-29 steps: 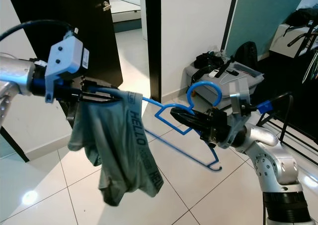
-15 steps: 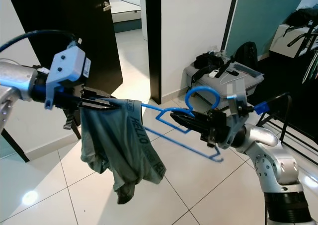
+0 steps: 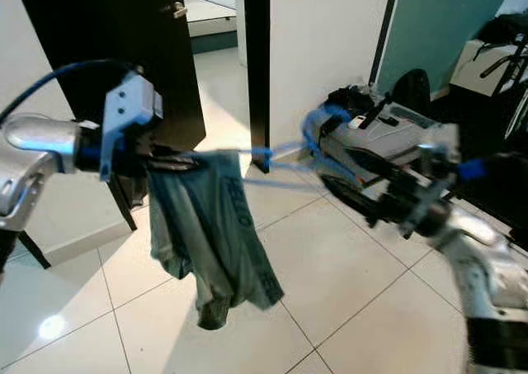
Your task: Hang hanger
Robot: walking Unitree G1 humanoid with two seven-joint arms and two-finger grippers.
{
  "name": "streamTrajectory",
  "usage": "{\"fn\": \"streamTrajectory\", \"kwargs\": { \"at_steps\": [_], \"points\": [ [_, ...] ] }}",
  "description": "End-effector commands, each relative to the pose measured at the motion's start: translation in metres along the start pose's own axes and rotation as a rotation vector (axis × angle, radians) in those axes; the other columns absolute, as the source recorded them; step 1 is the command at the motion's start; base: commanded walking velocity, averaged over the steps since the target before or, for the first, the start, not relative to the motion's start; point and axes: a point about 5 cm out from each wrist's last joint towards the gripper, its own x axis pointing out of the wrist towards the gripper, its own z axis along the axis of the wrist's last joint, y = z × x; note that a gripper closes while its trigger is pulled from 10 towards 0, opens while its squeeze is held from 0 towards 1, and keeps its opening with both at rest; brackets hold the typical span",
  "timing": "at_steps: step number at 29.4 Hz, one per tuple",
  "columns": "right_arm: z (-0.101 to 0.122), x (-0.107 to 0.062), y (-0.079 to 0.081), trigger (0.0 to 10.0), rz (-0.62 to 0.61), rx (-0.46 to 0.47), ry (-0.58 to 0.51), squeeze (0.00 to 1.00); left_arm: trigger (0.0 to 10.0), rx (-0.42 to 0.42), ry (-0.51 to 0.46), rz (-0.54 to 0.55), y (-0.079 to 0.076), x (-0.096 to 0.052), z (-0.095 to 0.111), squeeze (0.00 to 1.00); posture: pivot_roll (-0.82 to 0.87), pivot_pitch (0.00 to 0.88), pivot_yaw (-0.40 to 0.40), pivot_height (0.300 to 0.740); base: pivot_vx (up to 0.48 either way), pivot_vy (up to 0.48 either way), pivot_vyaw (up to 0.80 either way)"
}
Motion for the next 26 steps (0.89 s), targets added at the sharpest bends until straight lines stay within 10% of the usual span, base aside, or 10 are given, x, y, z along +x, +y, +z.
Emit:
{"fn": "streamTrajectory", "kwargs": {
  "at_steps": [1, 8, 12, 13, 22, 24, 26],
  "points": [
    [0.002, -0.009, -0.004, 10.0, -0.041, -0.026, 0.007, 1.0, 0.0, 0.01, 0.001, 0.034, 0.004, -0.005, -0.001, 0.0, -0.01, 0.0, -0.002, 0.74, 0.0, 0.0, 0.0],
    [0.013, -0.046, -0.008, 10.0, -0.134, -0.03, 0.003, 1.0, 0.0, 0.025, 0.034, 0.116, 0.016, -0.017, -0.005, 0.0, -0.03, 0.0, 0.008, 0.74, 0.0, 0.0, 0.0],
    [-0.019, -0.039, 0.021, 10.0, -0.046, 0.084, 0.06, 0.91, 0.0, 0.045, -0.073, 0.139, 0.023, -0.014, 0.014, 0.0, -0.05, 0.0, 0.017, 0.74, 0.0, 0.0, 0.0],
    [-0.033, -0.037, 0.024, 10.0, -0.064, 0.112, 0.084, 0.0, 0.0, 0.055, -0.115, 0.13, 0.023, -0.011, 0.021, 0.0, -0.05, 0.0, 0.019, 0.74, 0.0, 0.0, 0.0],
    [-0.089, -0.031, 0.012, 10.0, -0.348, 0.291, 0.146, 0.0, 0.0, 0.123, -0.286, 0.091, 0.025, 0.001, 0.059, 0.0, -0.04, 0.0, 0.022, 0.74, 0.0, 0.0, 0.0],
    [-0.094, -0.028, 0.003, 10.0, -0.458, 0.373, 0.113, 0.0, 10.0, 0.148, -0.337, 0.062, 0.024, 0.002, 0.069, 0.0, -0.04, 0.0, 0.022, 0.74, 0.0, 0.0, 0.0],
    [-0.09, -0.027, 0.002, 10.0, -0.467, 0.42, 0.057, 0.0, 10.0, 0.16, -0.357, 0.05, 0.023, 0.003, 0.074, 0.0, -0.05, 0.0, 0.022, 0.74, 0.0, 0.0, 0.0]
  ]
}}
